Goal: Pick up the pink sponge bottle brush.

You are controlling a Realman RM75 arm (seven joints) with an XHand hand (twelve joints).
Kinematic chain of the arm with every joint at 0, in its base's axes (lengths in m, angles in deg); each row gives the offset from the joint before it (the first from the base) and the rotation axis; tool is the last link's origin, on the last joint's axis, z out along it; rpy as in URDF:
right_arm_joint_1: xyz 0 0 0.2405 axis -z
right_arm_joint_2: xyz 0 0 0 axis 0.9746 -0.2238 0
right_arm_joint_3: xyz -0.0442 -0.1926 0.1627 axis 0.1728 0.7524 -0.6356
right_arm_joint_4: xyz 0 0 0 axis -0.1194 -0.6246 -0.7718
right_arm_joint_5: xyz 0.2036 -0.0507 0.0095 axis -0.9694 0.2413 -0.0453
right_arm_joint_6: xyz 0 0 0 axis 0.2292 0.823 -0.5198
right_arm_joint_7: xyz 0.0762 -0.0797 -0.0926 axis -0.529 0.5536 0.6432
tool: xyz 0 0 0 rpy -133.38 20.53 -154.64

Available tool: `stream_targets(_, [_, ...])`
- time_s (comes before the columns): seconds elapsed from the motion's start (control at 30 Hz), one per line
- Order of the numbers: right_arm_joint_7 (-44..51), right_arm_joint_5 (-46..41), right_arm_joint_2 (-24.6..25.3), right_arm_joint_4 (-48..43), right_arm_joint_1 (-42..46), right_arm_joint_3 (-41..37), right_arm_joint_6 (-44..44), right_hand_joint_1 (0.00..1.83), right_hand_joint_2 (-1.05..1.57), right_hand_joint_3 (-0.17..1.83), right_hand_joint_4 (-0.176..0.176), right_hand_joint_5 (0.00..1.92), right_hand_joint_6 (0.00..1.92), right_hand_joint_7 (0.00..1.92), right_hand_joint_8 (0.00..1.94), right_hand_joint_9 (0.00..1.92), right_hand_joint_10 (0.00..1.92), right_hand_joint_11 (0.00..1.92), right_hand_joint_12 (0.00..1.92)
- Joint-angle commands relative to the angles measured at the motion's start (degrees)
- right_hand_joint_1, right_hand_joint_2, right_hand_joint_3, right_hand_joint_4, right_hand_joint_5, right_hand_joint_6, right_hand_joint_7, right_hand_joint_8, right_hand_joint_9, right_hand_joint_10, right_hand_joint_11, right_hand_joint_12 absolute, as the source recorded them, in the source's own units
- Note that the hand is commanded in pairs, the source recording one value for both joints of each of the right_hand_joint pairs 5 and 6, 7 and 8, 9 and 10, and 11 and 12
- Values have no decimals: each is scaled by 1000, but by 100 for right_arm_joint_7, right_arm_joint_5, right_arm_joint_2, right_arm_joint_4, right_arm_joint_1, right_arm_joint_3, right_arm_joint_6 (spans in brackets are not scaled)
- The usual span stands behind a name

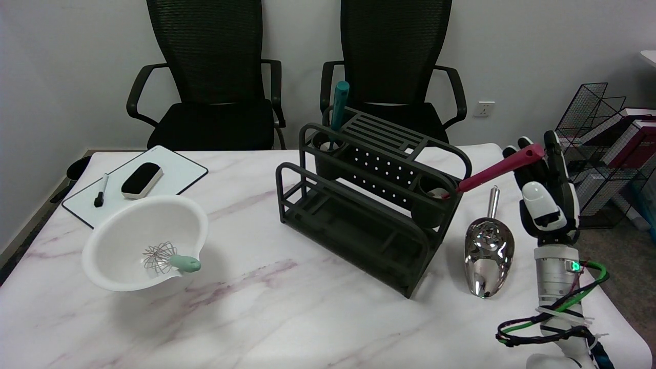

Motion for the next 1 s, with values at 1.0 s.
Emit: stream_targets(1.0, [31, 1220, 55, -1346, 144, -209, -299, 1026, 153, 1032, 0, 72, 72, 423, 423, 409, 409, 232, 232])
